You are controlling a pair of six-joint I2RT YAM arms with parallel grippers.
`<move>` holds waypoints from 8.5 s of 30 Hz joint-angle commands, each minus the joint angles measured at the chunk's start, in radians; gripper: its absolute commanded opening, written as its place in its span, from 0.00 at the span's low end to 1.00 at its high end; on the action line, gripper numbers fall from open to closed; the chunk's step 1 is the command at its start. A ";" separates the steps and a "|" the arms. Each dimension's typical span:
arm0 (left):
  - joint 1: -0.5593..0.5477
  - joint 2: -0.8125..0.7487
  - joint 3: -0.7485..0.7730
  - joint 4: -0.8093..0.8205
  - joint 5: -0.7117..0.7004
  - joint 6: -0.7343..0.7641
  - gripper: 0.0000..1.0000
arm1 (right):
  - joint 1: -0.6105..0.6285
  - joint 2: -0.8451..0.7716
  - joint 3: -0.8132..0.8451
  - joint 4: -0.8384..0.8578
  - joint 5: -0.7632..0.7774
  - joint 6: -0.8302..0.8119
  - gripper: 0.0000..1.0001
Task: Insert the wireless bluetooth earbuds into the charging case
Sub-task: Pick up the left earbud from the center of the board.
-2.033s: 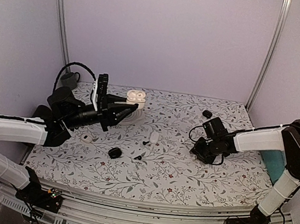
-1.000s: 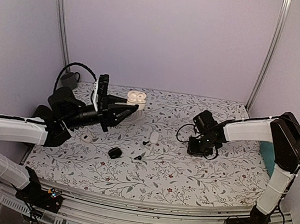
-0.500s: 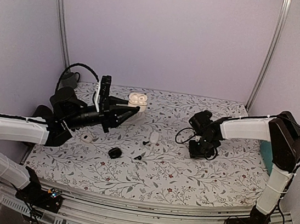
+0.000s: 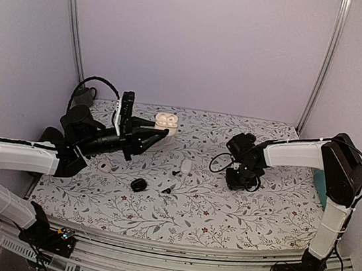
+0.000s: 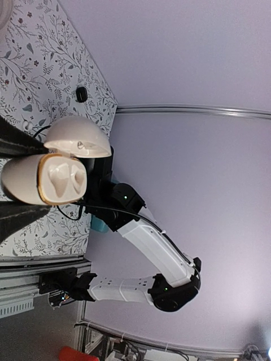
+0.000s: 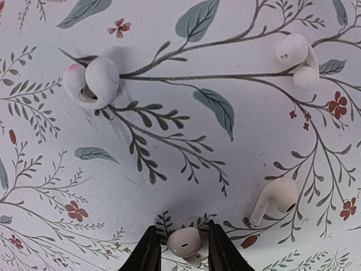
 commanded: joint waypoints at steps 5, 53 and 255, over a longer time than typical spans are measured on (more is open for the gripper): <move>-0.007 0.007 0.027 -0.002 0.005 -0.012 0.00 | 0.003 0.014 0.057 -0.020 -0.028 -0.009 0.30; -0.007 0.008 0.026 -0.010 0.006 -0.027 0.00 | 0.027 -0.045 0.058 -0.090 -0.003 0.043 0.28; 0.038 0.120 0.006 0.103 -0.040 -0.041 0.00 | -0.007 -0.189 0.000 0.285 -0.290 -0.117 0.15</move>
